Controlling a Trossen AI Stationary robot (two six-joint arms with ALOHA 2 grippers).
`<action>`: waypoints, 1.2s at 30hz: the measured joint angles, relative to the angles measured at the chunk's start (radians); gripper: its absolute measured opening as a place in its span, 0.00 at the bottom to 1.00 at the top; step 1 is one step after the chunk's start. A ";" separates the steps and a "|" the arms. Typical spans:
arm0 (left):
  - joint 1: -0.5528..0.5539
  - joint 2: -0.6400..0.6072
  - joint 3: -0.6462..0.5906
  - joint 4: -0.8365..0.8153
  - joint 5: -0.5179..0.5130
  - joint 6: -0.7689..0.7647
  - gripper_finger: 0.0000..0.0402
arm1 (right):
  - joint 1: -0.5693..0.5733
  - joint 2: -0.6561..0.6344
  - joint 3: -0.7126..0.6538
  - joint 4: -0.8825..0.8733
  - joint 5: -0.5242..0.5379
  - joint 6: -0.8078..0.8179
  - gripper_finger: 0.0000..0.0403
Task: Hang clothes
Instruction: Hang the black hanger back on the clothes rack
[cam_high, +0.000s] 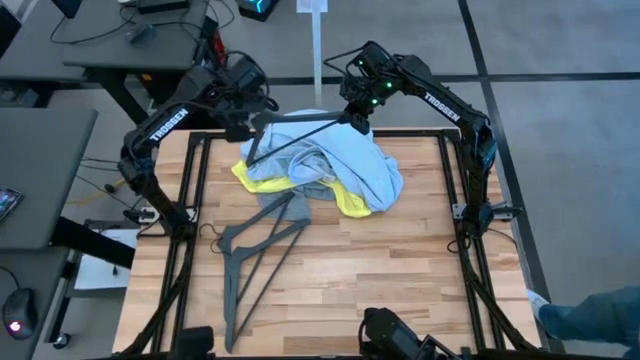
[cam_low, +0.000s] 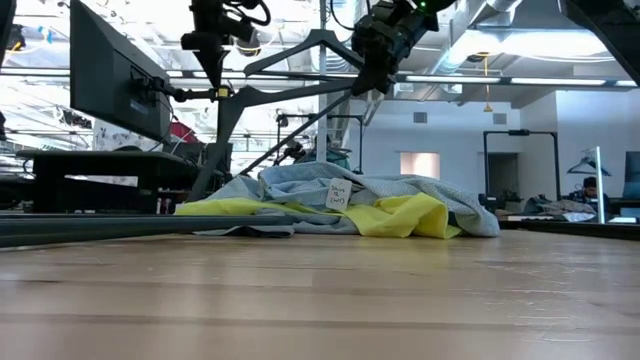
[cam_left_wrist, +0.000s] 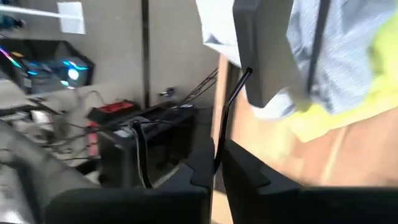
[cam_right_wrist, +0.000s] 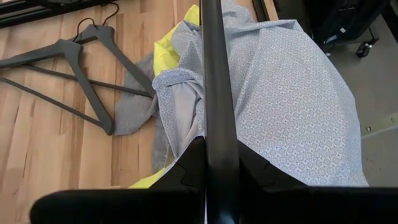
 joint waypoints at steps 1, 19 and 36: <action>0.004 -0.001 0.001 -0.015 0.034 -0.033 0.02 | 0.000 0.000 0.000 -0.001 -0.001 -0.003 0.07; 0.106 0.002 0.046 -0.091 0.549 -0.470 0.00 | 0.002 -0.002 -0.001 -0.040 -0.023 -0.021 0.07; 0.100 0.001 0.098 0.042 0.280 -0.187 0.32 | -0.003 -0.001 -0.001 -0.018 -0.003 -0.025 0.07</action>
